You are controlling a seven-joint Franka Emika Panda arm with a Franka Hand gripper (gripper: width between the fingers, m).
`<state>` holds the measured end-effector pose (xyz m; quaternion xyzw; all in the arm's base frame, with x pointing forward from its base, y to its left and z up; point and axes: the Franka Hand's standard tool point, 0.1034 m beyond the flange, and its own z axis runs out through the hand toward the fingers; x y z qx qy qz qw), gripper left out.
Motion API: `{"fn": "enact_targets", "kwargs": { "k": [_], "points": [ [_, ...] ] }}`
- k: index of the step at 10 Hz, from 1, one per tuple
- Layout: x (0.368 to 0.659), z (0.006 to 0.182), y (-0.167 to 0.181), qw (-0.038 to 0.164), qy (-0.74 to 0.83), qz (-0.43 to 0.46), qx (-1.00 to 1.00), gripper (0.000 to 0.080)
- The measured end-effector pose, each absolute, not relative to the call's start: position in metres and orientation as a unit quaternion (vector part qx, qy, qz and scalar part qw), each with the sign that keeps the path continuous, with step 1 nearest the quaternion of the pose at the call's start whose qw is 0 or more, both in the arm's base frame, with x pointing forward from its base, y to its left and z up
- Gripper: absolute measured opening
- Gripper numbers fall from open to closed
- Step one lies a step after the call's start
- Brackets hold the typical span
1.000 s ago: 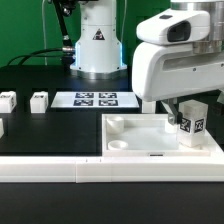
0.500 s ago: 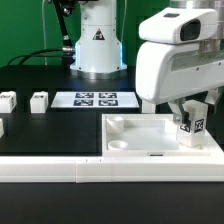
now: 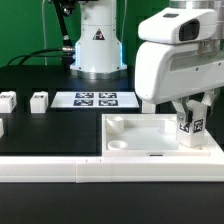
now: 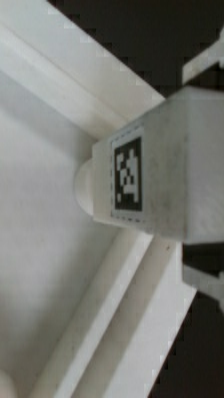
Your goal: Assemble square table
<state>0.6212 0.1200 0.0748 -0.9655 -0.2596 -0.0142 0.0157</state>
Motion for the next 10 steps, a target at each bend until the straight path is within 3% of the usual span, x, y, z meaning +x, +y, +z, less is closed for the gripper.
{"fn": "enact_targets", "kwargs": {
  "k": [10],
  "points": [
    [0.62,0.0728,0.1135,0.028,0.298,-0.005,-0.954,0.0291]
  ]
}}
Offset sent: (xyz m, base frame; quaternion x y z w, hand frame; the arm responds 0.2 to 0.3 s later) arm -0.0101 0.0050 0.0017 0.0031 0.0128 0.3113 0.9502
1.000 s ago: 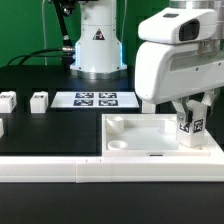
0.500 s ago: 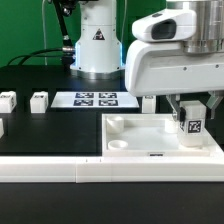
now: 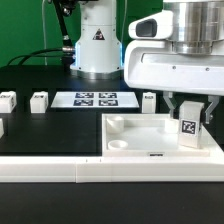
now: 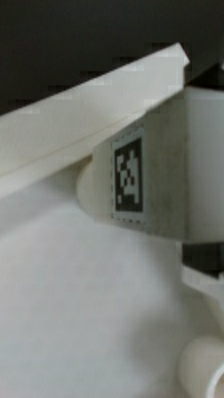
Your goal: Assemble square table
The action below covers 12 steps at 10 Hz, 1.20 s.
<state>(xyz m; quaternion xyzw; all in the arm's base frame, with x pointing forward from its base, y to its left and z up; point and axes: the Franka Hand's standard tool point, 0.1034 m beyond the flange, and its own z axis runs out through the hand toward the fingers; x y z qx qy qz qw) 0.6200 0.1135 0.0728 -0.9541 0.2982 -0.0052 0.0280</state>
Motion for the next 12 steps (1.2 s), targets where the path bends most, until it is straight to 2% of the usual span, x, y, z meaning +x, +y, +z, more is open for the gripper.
{"fn": "enact_targets", "kwargs": {
  "k": [3,7,8,9,10,12],
  "points": [
    [0.6189,0.0724,0.1134,0.024,0.431,0.002,-0.902,0.0291],
    [0.6189,0.0721,0.1127,0.03,0.48,0.007,-0.877,0.0296],
    [0.6188,0.0722,0.1129,0.03,0.477,0.007,-0.878,0.0507],
    [0.6193,0.0733,0.1133,0.032,0.444,0.005,-0.895,0.0507],
    [0.6205,0.0737,0.1133,0.034,0.416,0.0,-0.909,0.0619],
    [0.621,0.0738,0.1176,0.035,0.33,-0.008,-0.943,0.0641]
  ]
}}
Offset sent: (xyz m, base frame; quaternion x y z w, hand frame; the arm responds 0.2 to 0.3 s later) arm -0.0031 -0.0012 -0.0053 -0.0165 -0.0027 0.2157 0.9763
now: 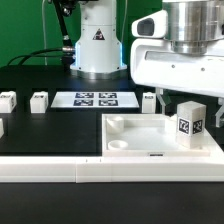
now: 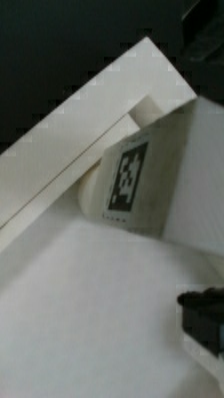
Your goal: Assemble square table
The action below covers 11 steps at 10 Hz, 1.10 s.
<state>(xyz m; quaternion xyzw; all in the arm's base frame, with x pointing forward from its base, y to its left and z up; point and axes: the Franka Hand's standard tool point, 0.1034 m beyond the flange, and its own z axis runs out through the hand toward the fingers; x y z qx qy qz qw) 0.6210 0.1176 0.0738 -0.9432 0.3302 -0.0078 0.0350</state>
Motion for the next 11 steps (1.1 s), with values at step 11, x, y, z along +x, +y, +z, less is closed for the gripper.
{"fn": "enact_targets", "kwargs": {
  "k": [11],
  "points": [
    [0.6191,0.0754,0.1174,0.019,-0.162,-0.019,-0.986,0.0649]
  ]
}}
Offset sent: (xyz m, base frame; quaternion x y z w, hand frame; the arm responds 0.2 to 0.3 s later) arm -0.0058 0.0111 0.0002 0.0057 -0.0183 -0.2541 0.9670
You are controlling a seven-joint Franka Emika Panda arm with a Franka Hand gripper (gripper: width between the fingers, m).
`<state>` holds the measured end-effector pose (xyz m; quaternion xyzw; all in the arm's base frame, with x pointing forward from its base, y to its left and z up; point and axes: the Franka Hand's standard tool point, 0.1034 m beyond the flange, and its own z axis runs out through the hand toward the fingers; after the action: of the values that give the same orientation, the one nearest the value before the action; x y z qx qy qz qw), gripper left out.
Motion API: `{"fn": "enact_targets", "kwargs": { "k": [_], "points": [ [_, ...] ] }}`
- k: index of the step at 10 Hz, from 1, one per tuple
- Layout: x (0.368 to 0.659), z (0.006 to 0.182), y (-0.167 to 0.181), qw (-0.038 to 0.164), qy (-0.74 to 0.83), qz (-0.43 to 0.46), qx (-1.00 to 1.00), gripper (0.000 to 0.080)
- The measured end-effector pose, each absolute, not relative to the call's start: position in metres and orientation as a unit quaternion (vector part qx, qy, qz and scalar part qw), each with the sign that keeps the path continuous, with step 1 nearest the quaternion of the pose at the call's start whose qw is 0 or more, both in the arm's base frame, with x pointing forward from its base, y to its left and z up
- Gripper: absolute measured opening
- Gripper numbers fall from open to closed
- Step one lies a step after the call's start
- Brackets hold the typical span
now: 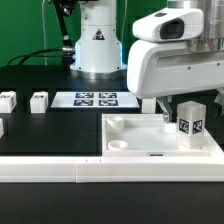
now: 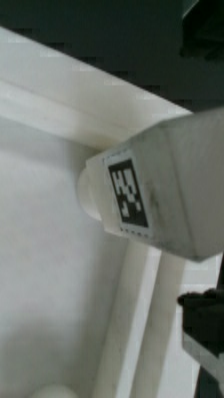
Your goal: Assemble square table
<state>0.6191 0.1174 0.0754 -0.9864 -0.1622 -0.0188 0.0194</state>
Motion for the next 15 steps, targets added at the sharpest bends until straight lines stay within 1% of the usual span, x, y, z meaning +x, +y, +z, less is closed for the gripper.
{"fn": "enact_targets", "kwargs": {
  "k": [3,5,6,7,8,13,14,15],
  "points": [
    [0.6198,0.0749,0.113,0.017,-0.214,-0.019,-0.976,0.0649],
    [0.6196,0.0745,0.1128,0.017,-0.211,-0.019,-0.977,0.0384],
    [0.6196,0.0744,0.1129,0.018,-0.203,-0.019,-0.979,0.0384],
    [0.6195,0.0741,0.1127,0.018,-0.195,-0.018,-0.98,0.029],
    [0.6195,0.074,0.1125,0.018,-0.195,-0.018,-0.98,0.029],
    [0.6191,0.0733,0.1131,0.022,-0.036,-0.015,-0.999,0.029],
    [0.6195,0.0718,0.1122,0.033,0.062,-0.015,-0.997,0.029],
    [0.6186,0.0714,0.1148,0.038,0.145,-0.013,-0.989,0.029]
  ]
}}
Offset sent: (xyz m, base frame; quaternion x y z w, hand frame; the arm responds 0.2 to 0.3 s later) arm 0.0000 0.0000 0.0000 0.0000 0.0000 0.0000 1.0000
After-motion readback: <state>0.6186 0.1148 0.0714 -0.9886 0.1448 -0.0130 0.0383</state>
